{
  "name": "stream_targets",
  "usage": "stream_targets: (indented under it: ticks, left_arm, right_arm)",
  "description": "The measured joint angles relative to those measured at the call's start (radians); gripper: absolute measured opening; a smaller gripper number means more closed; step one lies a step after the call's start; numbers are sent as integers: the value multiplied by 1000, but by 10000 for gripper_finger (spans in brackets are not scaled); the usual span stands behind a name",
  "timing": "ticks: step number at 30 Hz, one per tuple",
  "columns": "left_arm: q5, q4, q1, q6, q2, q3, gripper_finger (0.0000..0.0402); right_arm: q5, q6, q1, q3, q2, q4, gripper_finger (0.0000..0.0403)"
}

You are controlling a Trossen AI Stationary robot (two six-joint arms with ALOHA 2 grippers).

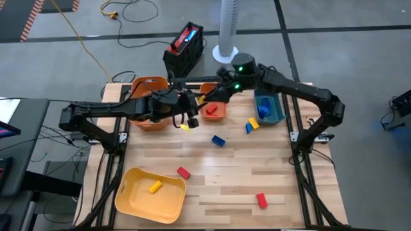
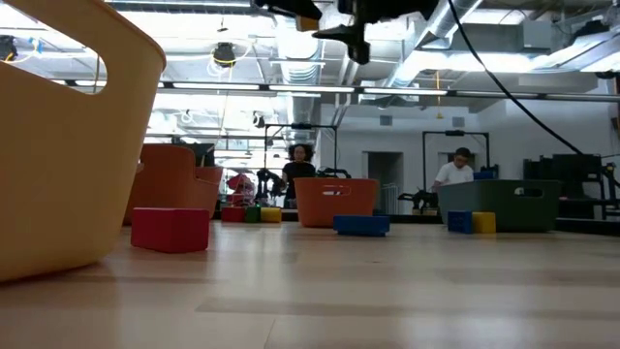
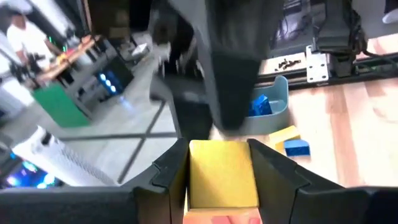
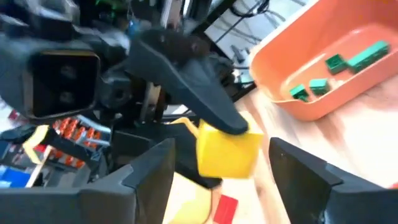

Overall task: Sort blocks
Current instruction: Put the yellow block into the yellow bin

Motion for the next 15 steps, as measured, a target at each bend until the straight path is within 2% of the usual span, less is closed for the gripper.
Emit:
stream_targets:
  ticks: [8,15]
  left_arm:
    - [3,-60,2,-120,-33,0,131]
    - [64,-262,-6,-316,-121,1,131]
  right_arm:
    - [-20,-114,-139,0,-76,-229,276]
    - [25,-190,-243,0,-138,-360,276]
